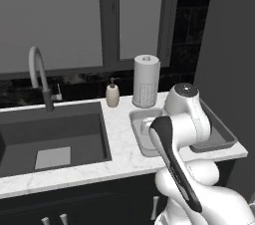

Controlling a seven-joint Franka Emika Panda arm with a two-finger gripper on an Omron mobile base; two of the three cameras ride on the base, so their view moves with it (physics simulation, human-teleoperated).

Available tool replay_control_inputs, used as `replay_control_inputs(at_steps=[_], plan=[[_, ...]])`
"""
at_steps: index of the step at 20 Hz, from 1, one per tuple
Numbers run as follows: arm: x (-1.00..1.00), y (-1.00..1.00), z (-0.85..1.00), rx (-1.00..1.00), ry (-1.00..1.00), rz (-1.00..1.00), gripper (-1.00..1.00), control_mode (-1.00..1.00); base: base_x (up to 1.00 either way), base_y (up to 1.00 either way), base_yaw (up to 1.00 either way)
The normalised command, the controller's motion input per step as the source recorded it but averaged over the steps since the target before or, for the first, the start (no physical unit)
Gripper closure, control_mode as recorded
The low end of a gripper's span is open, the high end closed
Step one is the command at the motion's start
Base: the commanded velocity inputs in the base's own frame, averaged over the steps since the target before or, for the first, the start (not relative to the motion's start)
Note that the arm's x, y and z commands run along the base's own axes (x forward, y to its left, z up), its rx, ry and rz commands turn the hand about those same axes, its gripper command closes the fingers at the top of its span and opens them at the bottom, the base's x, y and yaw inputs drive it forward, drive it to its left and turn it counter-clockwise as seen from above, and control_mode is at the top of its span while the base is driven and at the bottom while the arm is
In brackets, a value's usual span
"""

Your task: Place one garlic and one chicken drumstick in each tupperware on the nearby counter, to pack two identical lunches.

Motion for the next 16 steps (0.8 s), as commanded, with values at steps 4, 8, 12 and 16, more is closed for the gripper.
replay_control_inputs(at_steps=[4,8,12,16], plan=[[0.41,-0.43,-0.16,0.00,0.06,-0.11,1.00,-1.00,0.00,0.00,0.00],[0.70,-0.52,-0.09,0.00,0.05,-0.03,1.00,-1.00,0.00,0.00,0.00],[0.90,-0.01,-0.16,0.00,0.05,0.00,1.00,-1.00,0.00,0.00,0.00],[0.79,0.03,-0.37,0.00,0.04,0.00,1.00,-1.00,0.00,0.00,0.00]])
